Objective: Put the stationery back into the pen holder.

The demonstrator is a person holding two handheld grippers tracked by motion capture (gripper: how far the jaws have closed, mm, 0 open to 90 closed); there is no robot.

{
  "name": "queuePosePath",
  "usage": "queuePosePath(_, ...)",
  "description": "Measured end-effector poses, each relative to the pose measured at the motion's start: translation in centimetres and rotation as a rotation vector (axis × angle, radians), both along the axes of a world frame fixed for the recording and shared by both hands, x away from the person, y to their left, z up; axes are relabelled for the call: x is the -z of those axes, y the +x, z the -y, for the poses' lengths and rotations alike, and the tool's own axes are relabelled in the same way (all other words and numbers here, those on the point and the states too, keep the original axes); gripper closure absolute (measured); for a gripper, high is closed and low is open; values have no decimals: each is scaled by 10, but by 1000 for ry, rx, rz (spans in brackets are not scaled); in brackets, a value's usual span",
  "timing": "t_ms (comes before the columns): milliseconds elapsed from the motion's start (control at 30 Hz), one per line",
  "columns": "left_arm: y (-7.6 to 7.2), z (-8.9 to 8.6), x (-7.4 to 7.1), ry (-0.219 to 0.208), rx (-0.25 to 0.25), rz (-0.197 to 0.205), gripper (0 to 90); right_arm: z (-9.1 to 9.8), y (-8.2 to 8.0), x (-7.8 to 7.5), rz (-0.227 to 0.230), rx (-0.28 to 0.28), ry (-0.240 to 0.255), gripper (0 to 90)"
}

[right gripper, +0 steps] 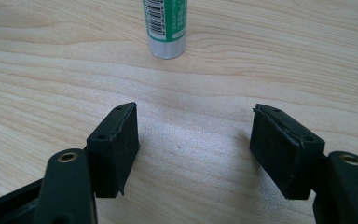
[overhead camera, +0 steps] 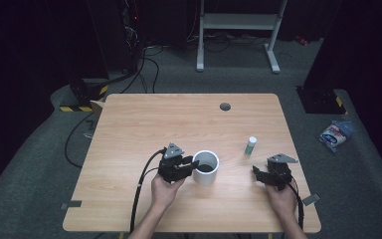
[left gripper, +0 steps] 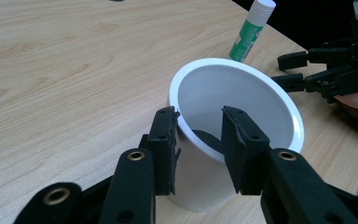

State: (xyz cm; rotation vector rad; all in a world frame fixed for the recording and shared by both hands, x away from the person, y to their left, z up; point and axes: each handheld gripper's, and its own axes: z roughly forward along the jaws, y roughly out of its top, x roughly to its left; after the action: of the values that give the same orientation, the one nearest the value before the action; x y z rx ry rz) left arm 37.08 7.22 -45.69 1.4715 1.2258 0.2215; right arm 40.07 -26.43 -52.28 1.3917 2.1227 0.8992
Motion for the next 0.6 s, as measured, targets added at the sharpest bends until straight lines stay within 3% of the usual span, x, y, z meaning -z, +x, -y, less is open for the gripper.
queuePosePath(267, -4, 2, 0, -29, -1, -11, 654, 0, 0, 0, 0, 0, 0, 324)
queuePosePath(533, -9, 3, 1, -18, 30, 9, 650, 0, 0, 0, 0, 0, 0, 324)
queuePosePath(600, -9, 4, 1, -39, 23, 7, 648, 0, 0, 0, 0, 0, -1, 324)
